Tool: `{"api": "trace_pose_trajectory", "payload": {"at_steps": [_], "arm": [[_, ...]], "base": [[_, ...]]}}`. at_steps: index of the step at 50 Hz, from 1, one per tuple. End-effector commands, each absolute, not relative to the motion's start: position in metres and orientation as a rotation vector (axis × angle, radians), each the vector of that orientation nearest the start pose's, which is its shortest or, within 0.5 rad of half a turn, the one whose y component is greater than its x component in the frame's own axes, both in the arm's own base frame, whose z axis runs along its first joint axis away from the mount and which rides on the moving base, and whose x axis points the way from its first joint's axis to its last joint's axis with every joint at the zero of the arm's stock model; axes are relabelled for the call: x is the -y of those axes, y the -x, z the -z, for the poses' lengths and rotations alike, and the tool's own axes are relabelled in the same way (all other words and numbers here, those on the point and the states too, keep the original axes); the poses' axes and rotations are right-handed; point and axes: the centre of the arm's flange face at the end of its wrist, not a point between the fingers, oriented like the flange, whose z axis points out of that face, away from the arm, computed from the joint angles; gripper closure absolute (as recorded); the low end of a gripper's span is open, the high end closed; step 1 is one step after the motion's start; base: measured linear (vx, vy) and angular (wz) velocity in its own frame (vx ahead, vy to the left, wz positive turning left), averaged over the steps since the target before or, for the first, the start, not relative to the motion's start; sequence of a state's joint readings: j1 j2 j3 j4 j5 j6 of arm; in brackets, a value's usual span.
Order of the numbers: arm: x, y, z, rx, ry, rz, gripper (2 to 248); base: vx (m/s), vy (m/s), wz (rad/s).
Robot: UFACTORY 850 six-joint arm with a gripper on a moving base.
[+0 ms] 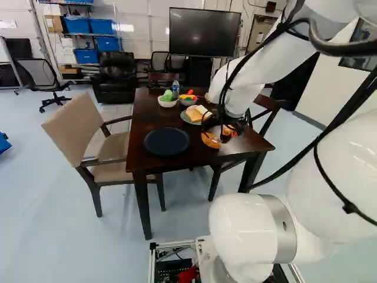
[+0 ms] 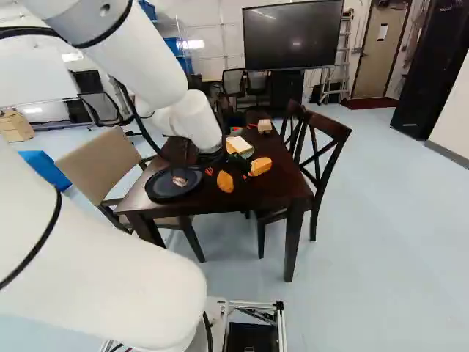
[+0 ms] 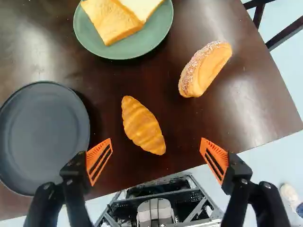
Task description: Move the croissant to the empty plate
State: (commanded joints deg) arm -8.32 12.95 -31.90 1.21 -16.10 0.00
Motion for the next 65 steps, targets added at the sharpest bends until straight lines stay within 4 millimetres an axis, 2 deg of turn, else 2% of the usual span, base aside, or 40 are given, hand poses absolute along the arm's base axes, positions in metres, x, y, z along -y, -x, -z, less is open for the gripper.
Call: {"api": "trace_pose_trajectory", "payload": {"at_steps": [35,48,65], "arm": [[0.052,-0.415,-0.468,-0.184,3.127,0.437,3],[0.053,-0.432,-0.468,0.021,3.166,0.361,3],[0.053,-0.428,-0.466,0.312,3.174,0.25,3]], "base": [[0.0,0.0,0.0],[0.0,0.0,0.0],[0.0,0.0,0.0]]}}
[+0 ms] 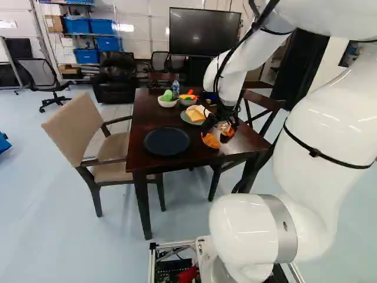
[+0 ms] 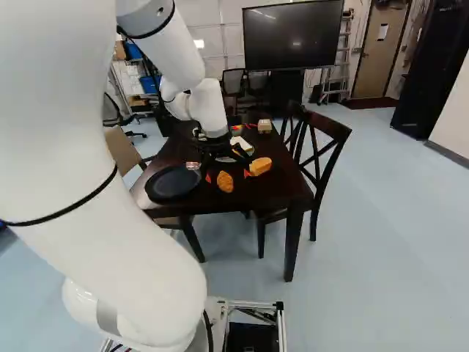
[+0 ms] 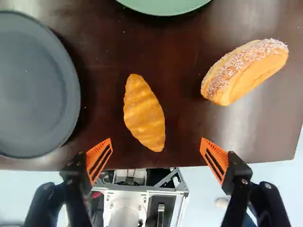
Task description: Move the croissant to the empty plate
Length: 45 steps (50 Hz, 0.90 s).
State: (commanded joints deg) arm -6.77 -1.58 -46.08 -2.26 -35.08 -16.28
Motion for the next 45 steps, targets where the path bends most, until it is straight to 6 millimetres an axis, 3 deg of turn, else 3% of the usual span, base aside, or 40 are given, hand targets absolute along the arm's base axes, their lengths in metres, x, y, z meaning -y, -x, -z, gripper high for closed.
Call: {"api": "trace_pose_trajectory", "payload": {"at_steps": [8,23,36,45], "arm": [[0.053,-0.43,-0.466,0.447,3.164,0.236,3],[0.05,-0.443,-0.467,0.462,3.162,0.24,3],[0.037,-0.459,-0.467,0.514,3.152,0.258,3],[0.031,-0.46,-0.466,0.532,3.147,0.254,3]], "base": [[0.0,0.0,0.0],[0.0,0.0,0.0],[0.0,0.0,0.0],[0.0,0.0,0.0]]}}
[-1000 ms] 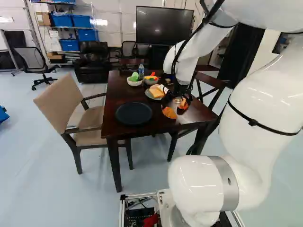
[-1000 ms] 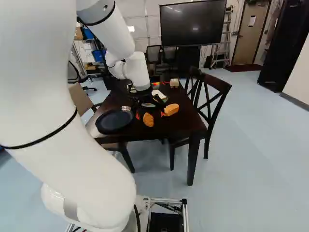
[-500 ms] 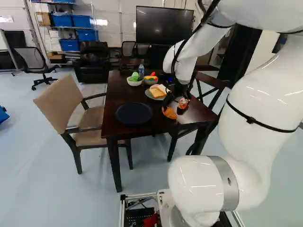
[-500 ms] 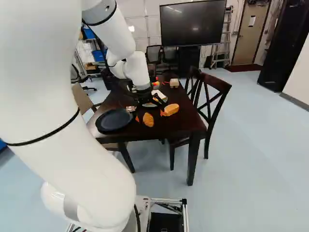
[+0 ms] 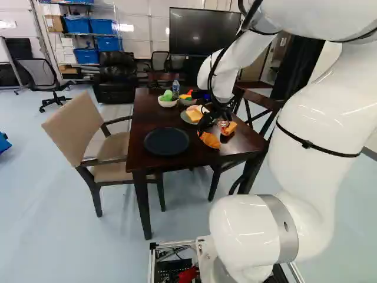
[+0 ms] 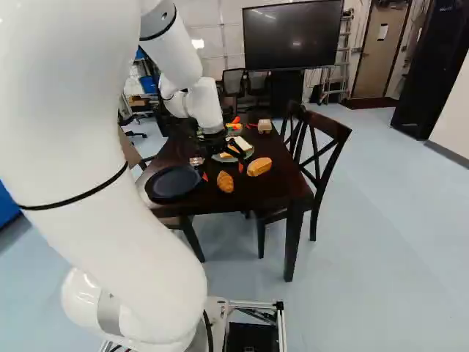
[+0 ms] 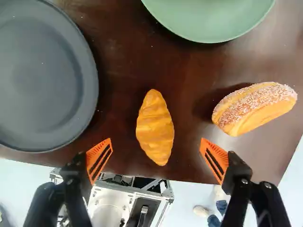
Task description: Move the croissant to the empty plate
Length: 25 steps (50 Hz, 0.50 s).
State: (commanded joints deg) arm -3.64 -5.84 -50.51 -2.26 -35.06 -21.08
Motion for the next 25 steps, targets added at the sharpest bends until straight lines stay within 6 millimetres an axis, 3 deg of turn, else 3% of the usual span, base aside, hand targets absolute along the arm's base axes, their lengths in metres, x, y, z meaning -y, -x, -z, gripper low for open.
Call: {"api": "trace_pose_trajectory", "payload": {"at_steps": [25], "arm": [[0.032,-0.474,-0.438,0.532,3.142,0.193,3]], "base": [[0.0,0.0,0.0]]}}
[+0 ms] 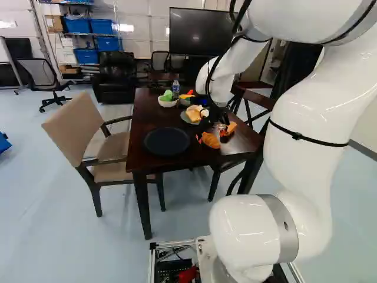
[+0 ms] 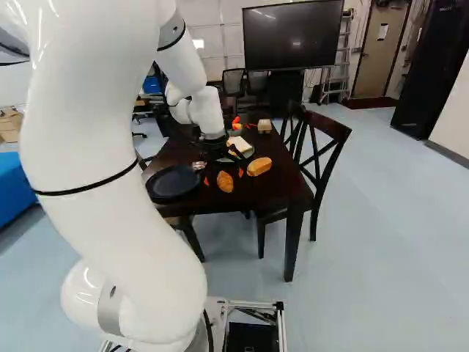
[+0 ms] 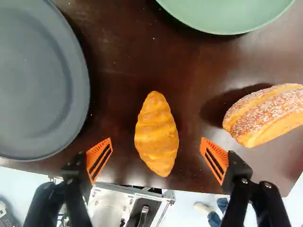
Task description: Move the croissant to the empty plate
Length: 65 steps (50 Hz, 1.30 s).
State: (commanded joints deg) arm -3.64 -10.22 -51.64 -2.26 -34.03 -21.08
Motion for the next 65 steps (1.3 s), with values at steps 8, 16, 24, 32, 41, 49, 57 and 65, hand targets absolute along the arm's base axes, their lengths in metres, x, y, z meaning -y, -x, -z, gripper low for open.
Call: {"api": "trace_pose_trajectory", "payload": {"at_steps": [8,16,24,32,41,49,57,65], "arm": [[0.0322,-0.4756,-0.4386,0.533,3.144,0.22,3],[0.0322,-0.4757,-0.4386,0.533,3.144,0.221,21],[0.0322,-0.4757,-0.4386,0.533,3.144,0.221,33],[0.0322,-0.4757,-0.4386,0.533,3.144,0.221,58],[0.0322,-0.4757,-0.4386,0.533,3.144,0.221,70],[0.0322,-0.4757,-0.4386,0.533,3.144,0.221,94],[0.0322,-0.4757,-0.4386,0.533,3.144,0.221,114],[0.0322,-0.4757,-0.4386,0.533,3.144,0.221,112]], "base": [[0.0,0.0,0.0],[0.0,0.0,0.0],[0.0,0.0,0.0],[0.0,0.0,0.0],[0.0,0.0,0.0],[0.0,0.0,0.0],[0.0,0.0,0.0],[0.0,0.0,0.0]]}}
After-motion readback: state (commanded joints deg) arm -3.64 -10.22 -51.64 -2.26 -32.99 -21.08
